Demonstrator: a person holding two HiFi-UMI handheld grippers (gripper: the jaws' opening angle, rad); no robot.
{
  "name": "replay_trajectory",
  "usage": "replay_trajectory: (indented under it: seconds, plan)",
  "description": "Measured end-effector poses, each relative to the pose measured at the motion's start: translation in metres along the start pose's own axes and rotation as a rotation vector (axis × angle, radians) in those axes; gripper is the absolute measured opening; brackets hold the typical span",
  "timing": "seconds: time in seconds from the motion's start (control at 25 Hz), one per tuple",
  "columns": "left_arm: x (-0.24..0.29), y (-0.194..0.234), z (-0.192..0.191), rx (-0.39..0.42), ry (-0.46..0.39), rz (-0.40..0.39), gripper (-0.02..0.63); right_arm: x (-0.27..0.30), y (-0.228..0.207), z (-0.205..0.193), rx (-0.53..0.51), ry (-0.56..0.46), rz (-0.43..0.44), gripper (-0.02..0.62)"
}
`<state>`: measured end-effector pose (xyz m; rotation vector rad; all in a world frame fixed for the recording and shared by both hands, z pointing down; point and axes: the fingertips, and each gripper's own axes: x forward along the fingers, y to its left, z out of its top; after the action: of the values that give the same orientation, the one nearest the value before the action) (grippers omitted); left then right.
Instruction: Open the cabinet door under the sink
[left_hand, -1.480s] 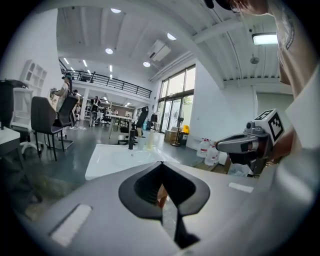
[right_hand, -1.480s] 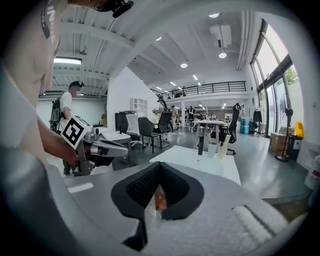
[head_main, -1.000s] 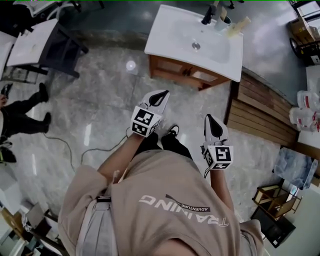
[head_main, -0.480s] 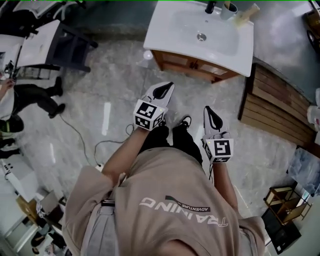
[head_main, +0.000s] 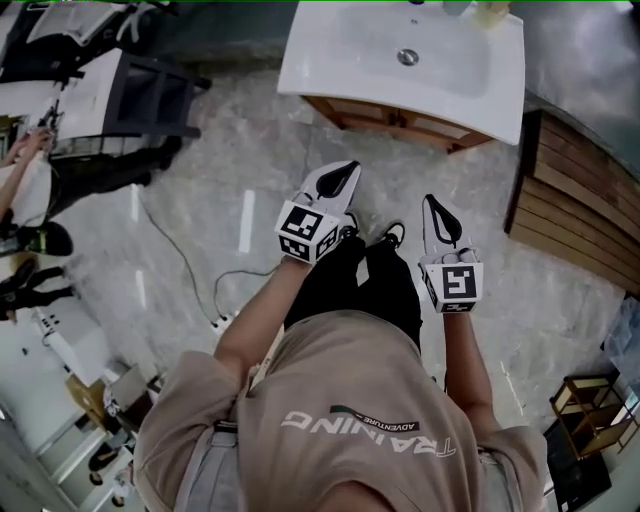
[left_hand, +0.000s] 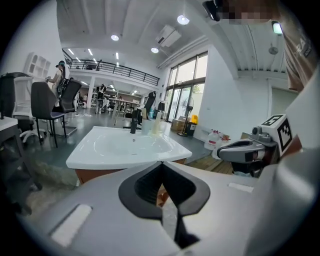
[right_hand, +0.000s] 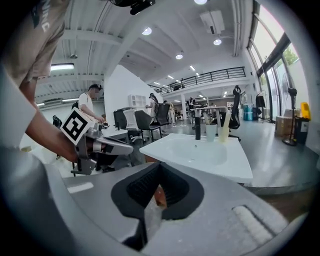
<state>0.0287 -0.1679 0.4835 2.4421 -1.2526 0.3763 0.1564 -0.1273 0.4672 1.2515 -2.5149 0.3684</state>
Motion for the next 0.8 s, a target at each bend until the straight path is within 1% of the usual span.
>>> replay_trajectory:
  seconds: [0.12,0.2,0.28,0.44,0.64,0.72,0.8]
  plan:
    - [0.020,0.008,-0.012,-0.012,0.011,-0.005,0.017,0.013,-0.009,-0.015,-0.004,0.022,-0.017,0.003]
    - [0.038,0.013,-0.021,-0.009,0.020,-0.017,0.017,0.023,-0.015,-0.028,-0.024,0.046,-0.031,0.003]
    - [0.054,0.018,-0.033,-0.008,0.030,-0.024,0.017,0.032,-0.018,-0.040,-0.042,0.063,-0.030,0.003]
    - [0.082,0.026,-0.062,-0.026,0.060,-0.038,0.017,0.045,-0.024,-0.060,-0.043,0.075,-0.030,0.003]
    - [0.108,0.037,-0.106,-0.107,0.100,-0.051,0.017,0.062,-0.025,-0.089,-0.066,0.112,-0.028,0.003]
    - [0.119,0.043,-0.124,-0.137,0.119,-0.051,0.017,0.071,-0.027,-0.101,-0.047,0.118,-0.027,0.003]
    - [0.130,0.049,-0.139,-0.196,0.127,-0.048,0.017,0.080,-0.029,-0.110,-0.027,0.121,-0.026,0.003]
